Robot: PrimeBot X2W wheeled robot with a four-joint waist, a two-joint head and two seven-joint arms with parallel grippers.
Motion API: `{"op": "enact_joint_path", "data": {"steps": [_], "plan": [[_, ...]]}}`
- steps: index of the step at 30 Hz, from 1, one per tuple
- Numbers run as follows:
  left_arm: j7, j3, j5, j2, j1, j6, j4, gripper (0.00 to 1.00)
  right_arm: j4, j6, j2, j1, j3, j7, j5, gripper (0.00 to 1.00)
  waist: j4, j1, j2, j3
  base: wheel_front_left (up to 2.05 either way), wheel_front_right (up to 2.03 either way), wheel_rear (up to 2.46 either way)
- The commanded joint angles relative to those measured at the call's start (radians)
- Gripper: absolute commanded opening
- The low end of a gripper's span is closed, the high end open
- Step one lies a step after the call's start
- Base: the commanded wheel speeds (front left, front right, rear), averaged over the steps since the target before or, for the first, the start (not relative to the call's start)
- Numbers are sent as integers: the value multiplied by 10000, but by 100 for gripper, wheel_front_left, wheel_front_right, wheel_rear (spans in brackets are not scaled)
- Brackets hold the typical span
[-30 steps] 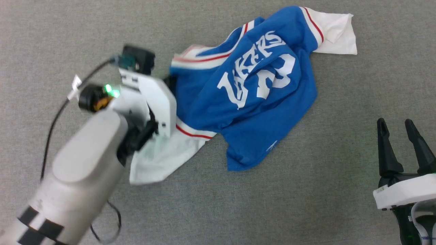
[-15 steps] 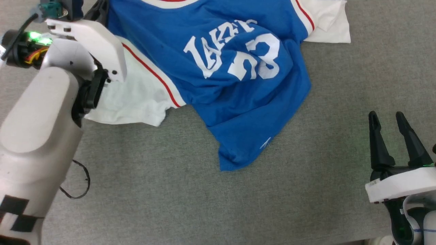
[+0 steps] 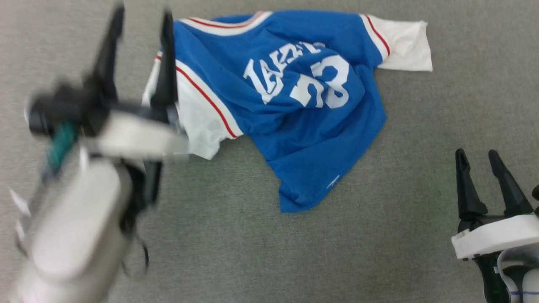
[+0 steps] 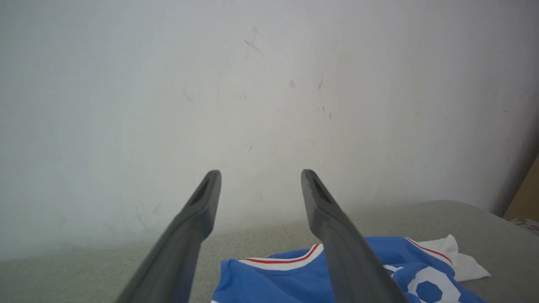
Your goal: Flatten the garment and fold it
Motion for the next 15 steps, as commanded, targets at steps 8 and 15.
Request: {"op": "enact_joint_path", "data": {"steps": [8, 15], "plan": [[-354, 407, 642, -1107, 4472, 1515, -2452, 100, 114, -9, 28, 389, 129, 1, 60, 100, 623, 1, 0, -1109, 0, 0, 0], [-359, 1384, 1400, -2429, 6562, 1038, -2616, 100, -19, -9, 28, 684, 126, 266, -276, 100, 1317, 1, 0, -1496, 0, 0, 0]]}}
